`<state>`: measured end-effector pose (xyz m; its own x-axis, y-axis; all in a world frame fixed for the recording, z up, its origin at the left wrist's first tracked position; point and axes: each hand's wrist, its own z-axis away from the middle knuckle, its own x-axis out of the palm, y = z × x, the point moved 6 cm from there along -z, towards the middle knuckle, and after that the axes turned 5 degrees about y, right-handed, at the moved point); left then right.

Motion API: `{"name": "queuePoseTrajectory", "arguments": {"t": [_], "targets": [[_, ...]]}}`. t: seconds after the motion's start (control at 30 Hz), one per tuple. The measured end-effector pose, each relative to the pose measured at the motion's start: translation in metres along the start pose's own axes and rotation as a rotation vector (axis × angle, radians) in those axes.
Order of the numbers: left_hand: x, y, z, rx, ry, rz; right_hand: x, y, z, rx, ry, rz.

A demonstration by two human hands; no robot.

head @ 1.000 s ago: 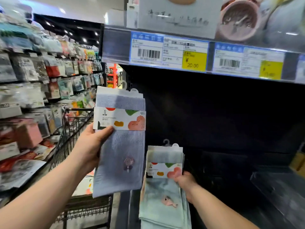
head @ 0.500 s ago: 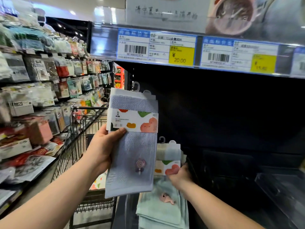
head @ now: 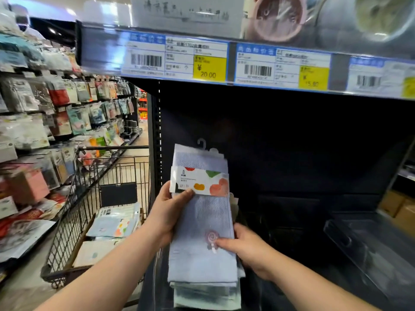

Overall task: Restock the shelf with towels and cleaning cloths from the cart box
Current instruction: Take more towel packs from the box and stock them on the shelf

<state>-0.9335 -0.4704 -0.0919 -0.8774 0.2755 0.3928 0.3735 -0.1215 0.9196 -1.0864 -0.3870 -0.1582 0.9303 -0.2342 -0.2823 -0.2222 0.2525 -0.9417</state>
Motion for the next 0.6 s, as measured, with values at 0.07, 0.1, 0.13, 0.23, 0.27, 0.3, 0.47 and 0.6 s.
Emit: {"name": "queuePoseTrajectory", "arguments": {"t": [0.07,0.1,0.13,0.23,0.27,0.3,0.47,0.6], "targets": [[0.003,-0.010,0.001,-0.029,-0.025,-0.053,-0.001,0.006,0.004,0.063,-0.034,-0.020],[0.003,-0.015,0.001,-0.050,-0.022,-0.074,-0.002,0.009,0.004,0.099,-0.039,0.010],[0.003,-0.020,-0.001,-0.072,-0.010,-0.097,-0.003,0.015,0.004,0.138,-0.035,0.039],[0.001,-0.032,-0.007,-0.100,0.027,-0.200,-0.003,0.019,0.004,0.183,-0.002,0.235],[0.001,-0.034,-0.009,-0.092,0.030,-0.247,-0.002,0.019,0.002,0.177,0.016,0.314],[0.001,-0.036,-0.011,-0.092,0.027,-0.289,-0.001,0.017,0.000,0.159,0.030,0.399],[-0.003,-0.056,-0.019,-0.225,0.017,-0.436,0.023,0.014,-0.009,0.151,-0.060,0.908],[-0.018,-0.077,-0.034,-0.158,0.139,-0.673,0.031,0.026,-0.008,0.201,-0.018,0.957]]}}
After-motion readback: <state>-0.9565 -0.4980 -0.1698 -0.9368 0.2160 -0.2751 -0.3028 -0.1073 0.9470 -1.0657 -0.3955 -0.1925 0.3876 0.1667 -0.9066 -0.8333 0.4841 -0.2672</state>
